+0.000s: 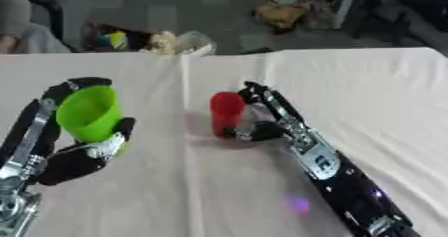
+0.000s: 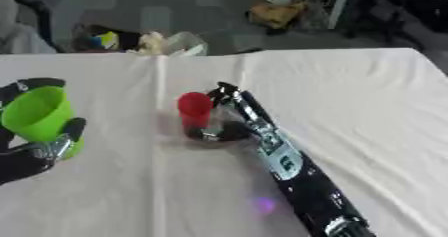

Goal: Pour the contents of one cup into another cup.

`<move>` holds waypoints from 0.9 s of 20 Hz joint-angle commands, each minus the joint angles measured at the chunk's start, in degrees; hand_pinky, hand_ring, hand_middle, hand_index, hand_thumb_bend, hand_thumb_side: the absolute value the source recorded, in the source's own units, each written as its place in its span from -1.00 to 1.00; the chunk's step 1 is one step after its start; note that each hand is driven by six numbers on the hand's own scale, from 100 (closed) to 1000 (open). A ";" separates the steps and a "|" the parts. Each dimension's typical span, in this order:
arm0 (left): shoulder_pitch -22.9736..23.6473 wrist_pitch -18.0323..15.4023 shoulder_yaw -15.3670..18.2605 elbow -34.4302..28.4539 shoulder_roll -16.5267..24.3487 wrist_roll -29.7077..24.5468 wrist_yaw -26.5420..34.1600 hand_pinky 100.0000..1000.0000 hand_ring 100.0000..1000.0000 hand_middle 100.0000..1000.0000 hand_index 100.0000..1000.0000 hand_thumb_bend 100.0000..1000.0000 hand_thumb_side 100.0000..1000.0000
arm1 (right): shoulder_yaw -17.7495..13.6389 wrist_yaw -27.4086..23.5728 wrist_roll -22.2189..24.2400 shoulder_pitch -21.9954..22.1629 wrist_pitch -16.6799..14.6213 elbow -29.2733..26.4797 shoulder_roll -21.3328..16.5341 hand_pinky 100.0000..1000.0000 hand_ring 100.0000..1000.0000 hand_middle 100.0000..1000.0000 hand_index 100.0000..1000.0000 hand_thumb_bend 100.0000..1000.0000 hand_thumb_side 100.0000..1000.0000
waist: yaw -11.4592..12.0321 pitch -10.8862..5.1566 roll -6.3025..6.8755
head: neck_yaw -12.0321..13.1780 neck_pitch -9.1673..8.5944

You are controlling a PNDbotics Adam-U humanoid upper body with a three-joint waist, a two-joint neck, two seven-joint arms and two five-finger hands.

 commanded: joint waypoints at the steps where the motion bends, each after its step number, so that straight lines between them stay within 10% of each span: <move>1: -0.67 0.04 -0.15 -1.24 0.14 -0.27 -0.13 -0.31 -0.62 -0.18 0.49 -1.00 -0.74 | 0.75 0.99 0.81 -0.74 -0.26 -0.91 0.39 0.49 1.00 -0.08 0.36 0.54 -0.28 | 0.09 -0.81 0.17 | -0.07 -0.24; 18: -0.58 0.34 -0.08 -2.02 0.07 -0.42 -0.09 -0.30 -0.64 -0.17 0.49 -1.00 -0.71 | 2.03 4.36 0.30 -2.37 -1.81 -1.56 1.35 0.47 1.00 -0.09 0.35 0.51 -0.26 | 0.65 -0.78 0.09 | -0.54 0.00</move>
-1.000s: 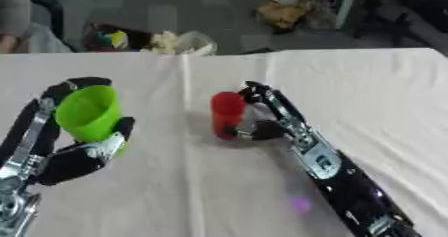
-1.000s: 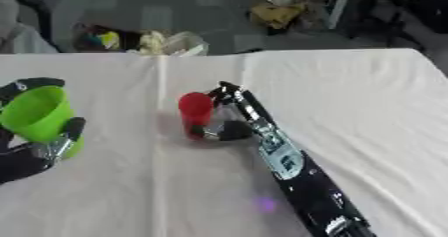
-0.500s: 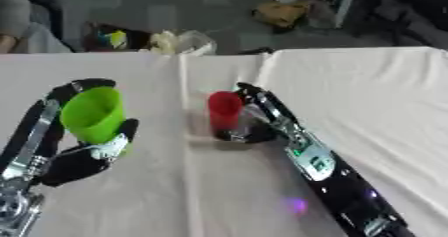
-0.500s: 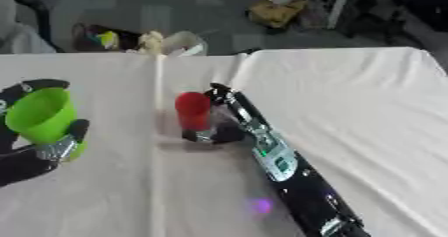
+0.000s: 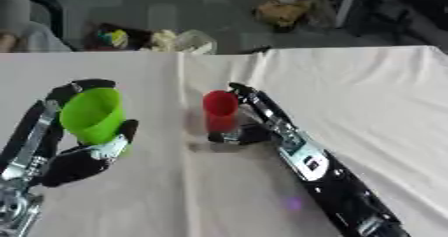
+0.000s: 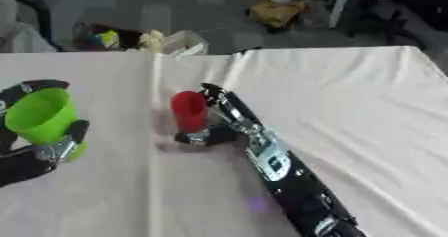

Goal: Pour the contents of one cup into another cup.

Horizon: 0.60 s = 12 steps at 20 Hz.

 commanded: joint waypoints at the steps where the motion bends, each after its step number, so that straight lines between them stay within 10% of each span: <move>1: -0.59 0.19 0.27 -1.78 0.20 0.05 0.18 -0.30 -0.64 -0.17 0.49 -1.00 -0.71 | 0.33 1.51 -0.62 -1.33 -0.42 -1.36 -0.25 0.47 1.00 -0.09 0.35 0.51 -0.26 | 0.14 -1.05 0.07 | -0.16 -0.04; 12: -0.49 0.72 0.60 -3.30 0.69 0.27 0.70 -0.31 -0.64 -0.17 0.48 -1.00 -0.71 | 0.75 4.75 -2.49 -1.98 -0.97 -2.72 -0.89 0.47 1.00 -0.09 0.33 0.51 -0.24 | 0.66 -1.40 -0.03 | -0.28 -0.16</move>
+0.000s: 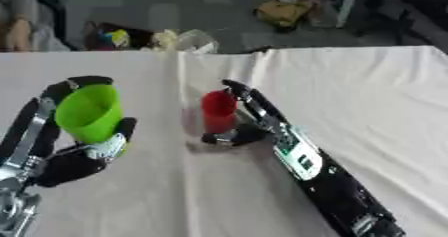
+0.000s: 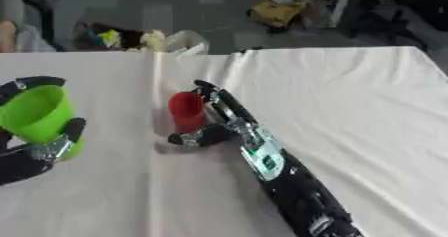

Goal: Pour the contents of one cup into another cup.

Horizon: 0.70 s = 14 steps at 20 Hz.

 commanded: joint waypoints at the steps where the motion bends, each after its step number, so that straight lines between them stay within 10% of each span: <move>1: -0.56 0.31 0.59 -1.43 0.69 0.06 0.44 -0.31 -0.64 -0.17 0.48 -1.00 -0.71 | 0.13 0.90 -0.29 -1.41 -0.19 -1.40 -1.09 0.46 1.00 -0.10 0.33 0.50 -0.24 | 0.20 -1.39 0.06 | -0.14 -0.18; 14: -0.71 0.76 0.42 -2.12 0.73 -0.24 0.56 -0.31 -0.64 -0.17 0.48 -1.00 -0.69 | 0.67 1.40 -0.18 -1.73 -0.70 0.06 -0.03 0.44 1.00 -0.16 0.26 0.44 -0.31 | 0.81 -1.26 0.29 | -0.29 -0.52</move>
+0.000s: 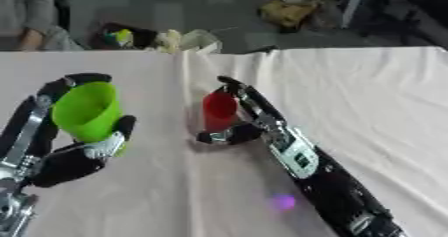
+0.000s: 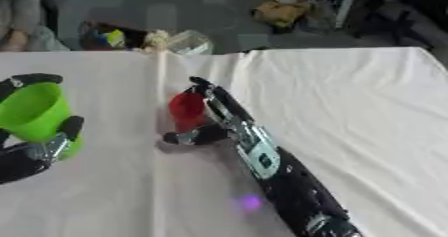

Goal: Pour the contents of one cup into another cup.

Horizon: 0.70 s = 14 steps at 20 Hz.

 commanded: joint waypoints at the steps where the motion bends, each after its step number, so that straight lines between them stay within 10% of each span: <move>1: -0.84 0.16 0.40 -1.39 0.70 0.00 0.51 -0.31 -0.64 -0.17 0.48 -1.00 -0.69 | -0.03 0.36 0.06 -1.11 -0.23 -0.29 -0.25 0.43 1.00 -0.18 0.24 0.41 -0.34 | 0.09 -1.24 0.21 | -0.20 -0.51; 14: -0.75 0.25 0.30 -1.08 0.48 -0.02 0.39 -0.30 -0.64 -0.18 0.48 -1.00 -0.67 | 0.49 -1.62 0.84 -0.39 0.26 -0.19 -0.27 0.20 0.63 -0.63 -0.17 0.09 -0.91 | 0.04 -0.81 0.39 | -0.08 -0.45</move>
